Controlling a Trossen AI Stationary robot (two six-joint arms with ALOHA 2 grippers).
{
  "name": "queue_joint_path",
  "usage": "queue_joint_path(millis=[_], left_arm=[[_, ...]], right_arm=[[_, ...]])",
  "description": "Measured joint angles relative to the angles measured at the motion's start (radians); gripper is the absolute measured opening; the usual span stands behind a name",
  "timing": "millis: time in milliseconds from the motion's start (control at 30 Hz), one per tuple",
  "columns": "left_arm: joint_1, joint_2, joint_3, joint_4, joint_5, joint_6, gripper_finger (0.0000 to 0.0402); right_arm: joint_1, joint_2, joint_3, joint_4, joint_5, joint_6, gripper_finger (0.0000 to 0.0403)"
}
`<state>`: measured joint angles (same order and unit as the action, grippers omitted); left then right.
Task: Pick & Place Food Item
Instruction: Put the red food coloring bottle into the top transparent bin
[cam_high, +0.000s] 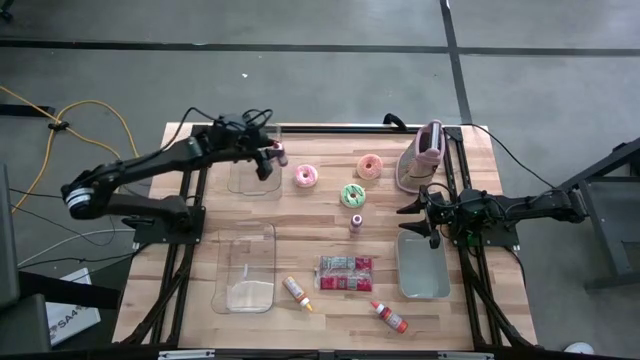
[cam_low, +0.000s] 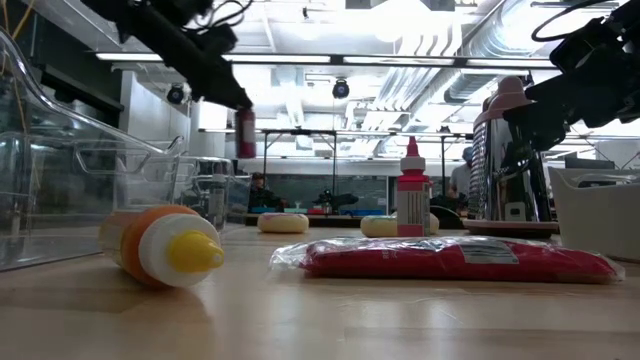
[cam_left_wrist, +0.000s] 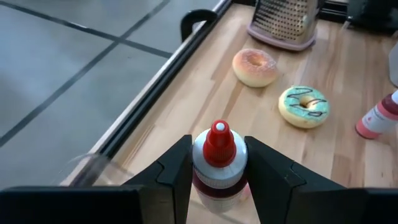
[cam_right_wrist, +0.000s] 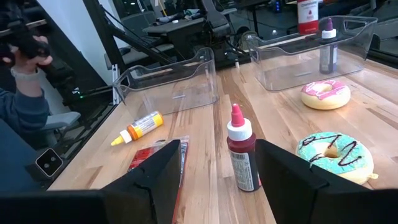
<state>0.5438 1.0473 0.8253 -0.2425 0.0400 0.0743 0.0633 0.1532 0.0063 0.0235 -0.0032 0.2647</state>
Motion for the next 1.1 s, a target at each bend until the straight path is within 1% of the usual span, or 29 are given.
queue_joint_path(millis=[267, 433, 633, 900, 1100], left_arm=[[0.004, -0.18, -0.125, -0.014, -0.071, -0.038, 0.0122], [0.004, -0.23, -0.177, -0.031, -0.102, -0.058, 0.0122], [0.004, -0.222, -0.25, -0.024, -0.124, -0.092, 0.0122], [-0.006, -0.175, -0.371, 0.14, -0.125, -0.133, 0.0122], [-0.03, -0.104, -0.403, 0.215, -0.125, -0.136, 0.0122]], right_arm=[[0.0, 0.0, 0.0, 0.001, 0.0, 0.0, 0.0193], [0.0, 0.0, 0.0, 0.001, 0.0, 0.0, 0.0193], [0.0, 0.0, 0.0, 0.002, 0.0, 0.0, 0.0193], [0.0, 0.0, 0.0, 0.002, 0.0, 0.0, 0.0193], [0.0, 0.0, 0.0, 0.002, 0.0, 0.0, 0.0193]])
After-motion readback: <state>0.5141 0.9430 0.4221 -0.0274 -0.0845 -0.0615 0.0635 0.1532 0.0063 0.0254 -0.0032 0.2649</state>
